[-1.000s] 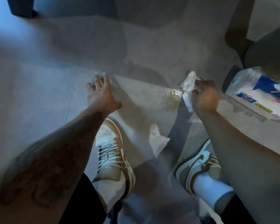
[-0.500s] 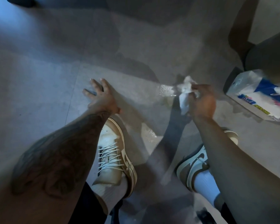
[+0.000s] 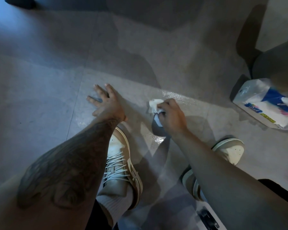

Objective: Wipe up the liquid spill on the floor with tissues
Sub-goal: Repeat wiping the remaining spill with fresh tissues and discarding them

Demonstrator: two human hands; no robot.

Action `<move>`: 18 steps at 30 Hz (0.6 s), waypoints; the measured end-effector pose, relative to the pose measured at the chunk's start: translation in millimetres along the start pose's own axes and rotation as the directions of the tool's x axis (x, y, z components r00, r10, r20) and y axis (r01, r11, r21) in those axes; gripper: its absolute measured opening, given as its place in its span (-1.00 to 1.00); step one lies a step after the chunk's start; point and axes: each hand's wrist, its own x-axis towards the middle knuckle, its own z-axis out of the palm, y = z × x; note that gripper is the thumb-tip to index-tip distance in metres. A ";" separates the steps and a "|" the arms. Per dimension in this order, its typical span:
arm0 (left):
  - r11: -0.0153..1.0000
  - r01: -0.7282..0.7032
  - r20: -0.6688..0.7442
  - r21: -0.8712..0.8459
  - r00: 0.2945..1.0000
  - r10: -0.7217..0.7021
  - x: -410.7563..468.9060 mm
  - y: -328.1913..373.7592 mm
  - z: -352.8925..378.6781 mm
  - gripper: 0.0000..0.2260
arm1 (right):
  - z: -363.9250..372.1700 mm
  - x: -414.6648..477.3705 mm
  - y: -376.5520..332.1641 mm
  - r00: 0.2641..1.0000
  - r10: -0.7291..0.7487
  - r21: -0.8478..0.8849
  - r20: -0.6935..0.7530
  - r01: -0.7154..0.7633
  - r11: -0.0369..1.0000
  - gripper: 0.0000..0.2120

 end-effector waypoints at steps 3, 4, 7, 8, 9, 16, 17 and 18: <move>1.000 0.006 0.000 -0.002 1.000 -0.006 0.6 -0.3 0.2 0.27 | -13.5 6.4 26.0 0.999 -0.025 -0.052 -0.043 0.023 0.998 -0.72; 1.000 0.006 0.003 -0.006 1.000 -0.006 1.0 -0.7 0.6 0.27 | -22.2 13.1 38.0 0.993 0.047 -0.034 -0.109 -0.051 0.998 -0.70; 1.000 -0.005 -0.005 -0.007 1.000 0.005 2.2 -1.9 1.8 0.26 | -53.1 48.5 66.4 0.908 0.298 0.068 -0.293 -0.291 0.954 -0.70; 1.000 -0.006 -0.009 -0.007 1.000 0.006 1.9 -1.9 2.3 0.26 | -61.3 65.4 69.5 0.880 0.346 0.059 -0.327 -0.346 0.936 -0.72; 1.000 -0.002 -0.012 -0.007 1.000 0.002 1.3 -1.8 2.7 0.27 | -66.4 83.4 69.7 0.859 0.384 0.032 -0.339 -0.398 0.917 -0.73; 1.000 0.002 -0.003 -0.017 1.000 -0.002 1.9 -2.0 1.6 0.29 | -25.9 123.3 -18.1 0.996 -0.055 -0.195 -0.073 0.040 0.980 -0.69; 1.000 0.001 -0.006 -0.017 1.000 -0.001 2.4 -1.9 2.0 0.29 | -16.8 108.6 -27.3 0.993 -0.114 -0.174 -0.014 0.110 0.979 -0.72; 1.000 0.003 -0.010 -0.015 1.000 -0.003 2.6 -2.3 2.4 0.29 | -10.5 88.3 -32.8 0.983 -0.184 -0.146 0.029 0.186 0.972 -0.75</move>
